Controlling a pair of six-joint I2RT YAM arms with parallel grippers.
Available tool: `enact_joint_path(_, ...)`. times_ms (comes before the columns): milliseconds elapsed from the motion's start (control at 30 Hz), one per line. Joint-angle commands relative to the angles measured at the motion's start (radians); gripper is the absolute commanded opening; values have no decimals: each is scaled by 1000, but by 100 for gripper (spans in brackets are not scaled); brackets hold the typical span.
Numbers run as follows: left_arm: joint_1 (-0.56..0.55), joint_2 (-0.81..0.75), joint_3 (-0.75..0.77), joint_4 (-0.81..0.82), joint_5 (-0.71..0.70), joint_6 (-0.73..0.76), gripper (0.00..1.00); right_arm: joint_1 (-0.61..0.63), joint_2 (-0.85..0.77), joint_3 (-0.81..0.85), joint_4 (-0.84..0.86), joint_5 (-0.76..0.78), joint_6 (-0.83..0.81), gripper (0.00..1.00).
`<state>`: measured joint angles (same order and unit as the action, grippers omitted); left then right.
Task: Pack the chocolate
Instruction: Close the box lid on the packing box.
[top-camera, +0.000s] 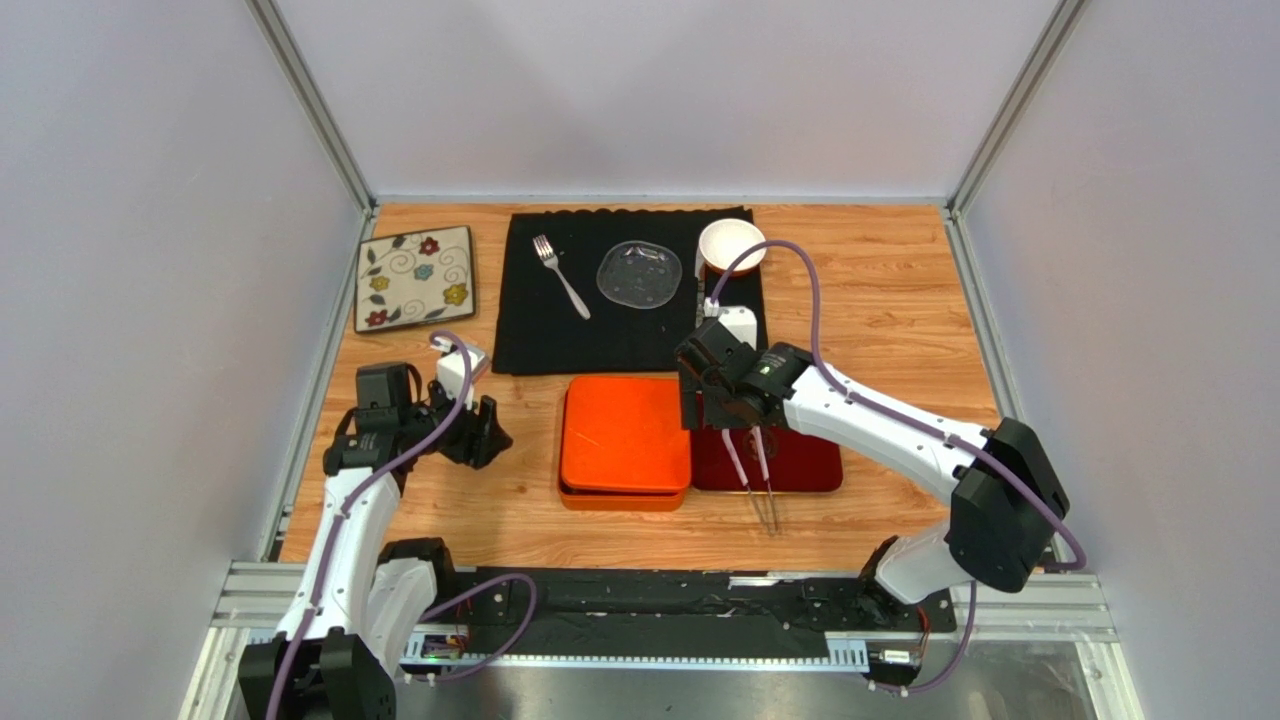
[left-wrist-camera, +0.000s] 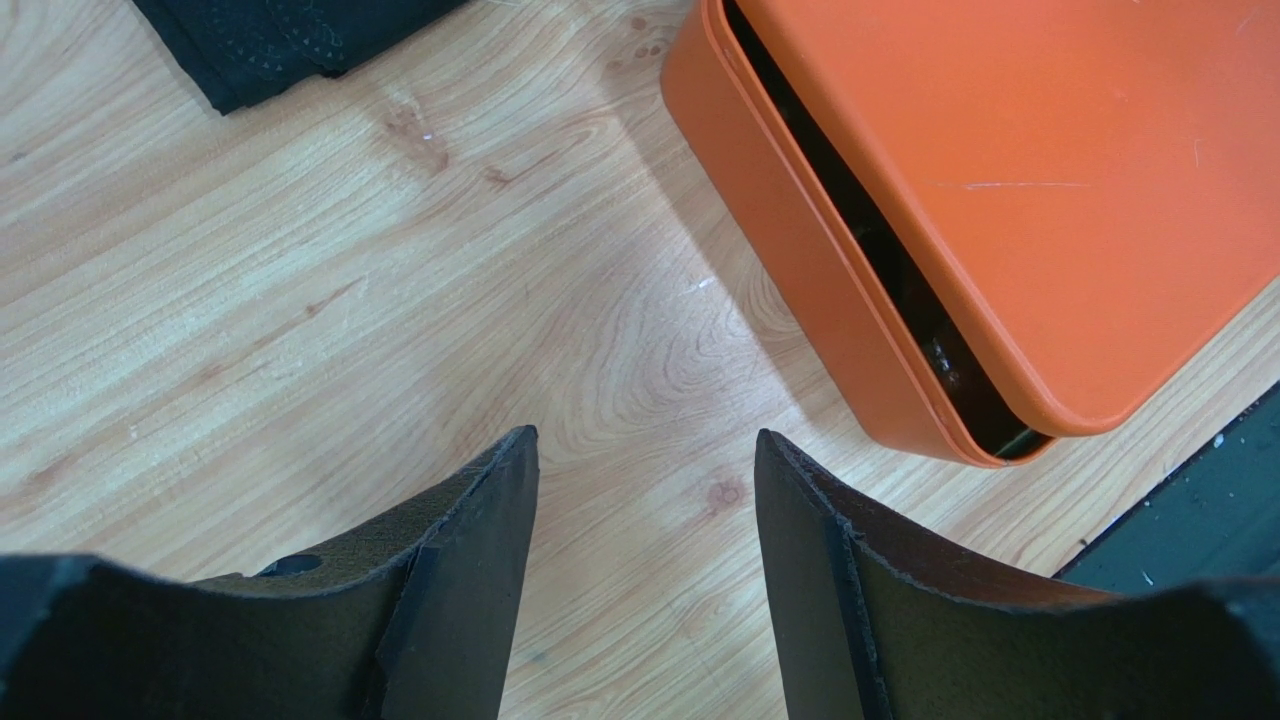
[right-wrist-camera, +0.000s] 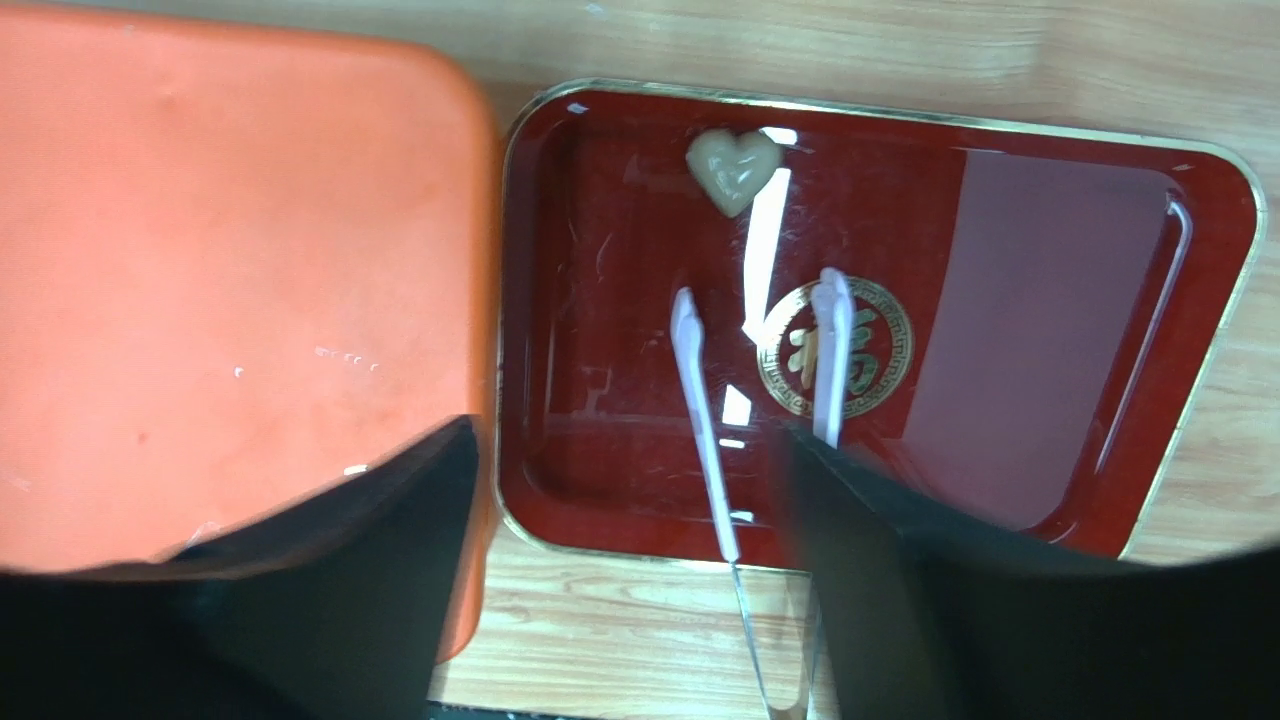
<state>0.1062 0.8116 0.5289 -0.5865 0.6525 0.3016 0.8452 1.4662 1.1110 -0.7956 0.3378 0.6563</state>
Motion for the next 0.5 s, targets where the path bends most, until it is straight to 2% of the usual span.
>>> enact_joint_path(0,4,-14,-4,28,-4,22,64,-29,-3,9,4,69,-50,65)
enact_joint_path(133,4,-5,-12,50,-1,-5,63,-34,23,7,36,56,-58,46)
enact_joint_path(233,4,29,-30,102,16,-38,59,-37,62,-7,91,33,-52,32)
enact_joint_path(333,4,49,-30,111,18,-41,58,-37,95,-8,128,9,-44,28)
enact_joint_path(467,4,55,-43,128,16,-41,58,-37,140,-4,163,-11,-41,27)
